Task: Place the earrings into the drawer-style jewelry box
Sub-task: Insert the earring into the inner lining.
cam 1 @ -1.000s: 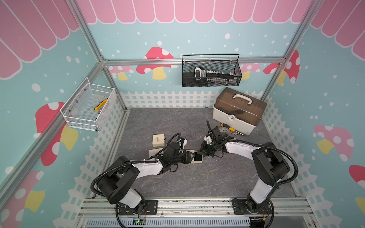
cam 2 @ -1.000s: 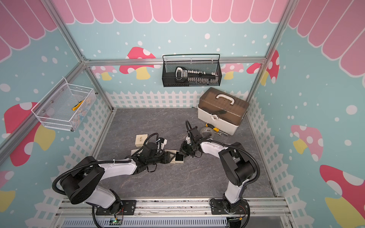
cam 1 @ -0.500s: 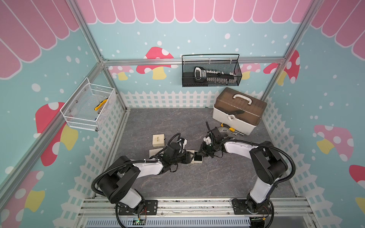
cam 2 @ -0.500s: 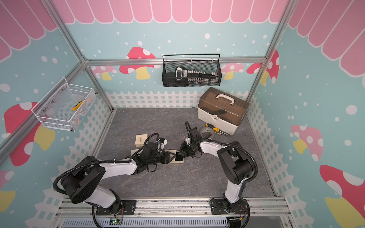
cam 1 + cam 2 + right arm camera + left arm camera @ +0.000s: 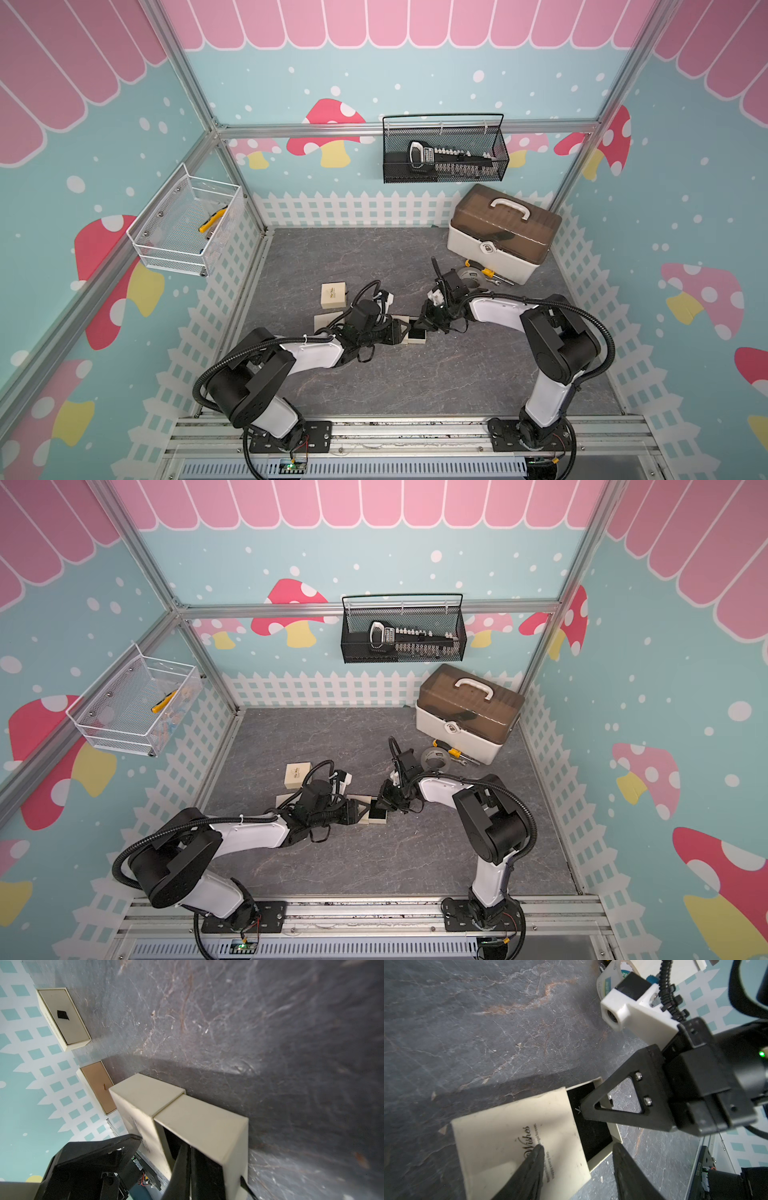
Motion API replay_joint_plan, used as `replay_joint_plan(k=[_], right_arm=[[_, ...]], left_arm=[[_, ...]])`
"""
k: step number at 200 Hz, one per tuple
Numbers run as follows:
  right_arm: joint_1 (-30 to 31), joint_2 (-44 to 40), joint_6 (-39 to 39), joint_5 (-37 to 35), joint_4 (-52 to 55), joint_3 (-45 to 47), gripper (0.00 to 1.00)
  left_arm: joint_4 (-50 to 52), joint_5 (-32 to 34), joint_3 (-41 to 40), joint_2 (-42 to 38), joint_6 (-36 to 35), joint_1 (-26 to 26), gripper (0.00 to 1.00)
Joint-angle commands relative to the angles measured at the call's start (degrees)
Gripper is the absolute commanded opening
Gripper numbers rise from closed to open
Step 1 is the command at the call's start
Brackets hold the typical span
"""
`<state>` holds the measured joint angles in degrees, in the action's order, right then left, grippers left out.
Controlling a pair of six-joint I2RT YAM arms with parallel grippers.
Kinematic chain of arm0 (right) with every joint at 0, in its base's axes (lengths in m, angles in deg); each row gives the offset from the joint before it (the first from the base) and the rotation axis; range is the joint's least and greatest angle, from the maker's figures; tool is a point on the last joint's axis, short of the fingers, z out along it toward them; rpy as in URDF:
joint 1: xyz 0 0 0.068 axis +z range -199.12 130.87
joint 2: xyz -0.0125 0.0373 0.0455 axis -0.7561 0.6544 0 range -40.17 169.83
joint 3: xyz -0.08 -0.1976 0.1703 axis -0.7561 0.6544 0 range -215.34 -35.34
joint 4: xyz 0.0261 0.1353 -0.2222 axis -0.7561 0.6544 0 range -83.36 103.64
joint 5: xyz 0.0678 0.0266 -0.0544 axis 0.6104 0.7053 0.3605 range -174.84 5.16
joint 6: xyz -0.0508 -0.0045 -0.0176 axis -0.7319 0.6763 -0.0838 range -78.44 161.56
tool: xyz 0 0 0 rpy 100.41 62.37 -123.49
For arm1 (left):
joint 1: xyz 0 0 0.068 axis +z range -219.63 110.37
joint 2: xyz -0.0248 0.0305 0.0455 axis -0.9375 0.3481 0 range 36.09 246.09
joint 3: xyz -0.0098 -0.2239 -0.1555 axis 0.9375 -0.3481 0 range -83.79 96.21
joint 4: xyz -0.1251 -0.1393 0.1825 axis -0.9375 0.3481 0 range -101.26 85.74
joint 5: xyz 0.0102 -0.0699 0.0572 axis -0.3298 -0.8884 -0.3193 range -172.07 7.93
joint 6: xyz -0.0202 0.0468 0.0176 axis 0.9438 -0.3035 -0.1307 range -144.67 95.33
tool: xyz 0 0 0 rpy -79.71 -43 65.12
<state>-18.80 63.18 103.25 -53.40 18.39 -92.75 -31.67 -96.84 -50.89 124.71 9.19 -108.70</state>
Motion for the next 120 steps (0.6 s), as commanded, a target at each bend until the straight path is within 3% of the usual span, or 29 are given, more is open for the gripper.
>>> replay_joint_plan(k=[1,34,120], right_arm=[[-0.2,0.2,-0.9,-2.5,2.2,-0.7,0.0],[-0.2,0.1,-2.1,-3.7,3.9,-1.4,0.0],[-0.1,-3.2,-4.3,-5.1,6.8,-3.5,0.21]], left_arm=[[1.6,1.1,0.6,1.2,-1.5,0.2,0.54],[2.0,1.3,0.7,1.6,-1.6,0.2,0.54],[1.8,1.6,1.2,1.2,-1.4,0.3,0.54]])
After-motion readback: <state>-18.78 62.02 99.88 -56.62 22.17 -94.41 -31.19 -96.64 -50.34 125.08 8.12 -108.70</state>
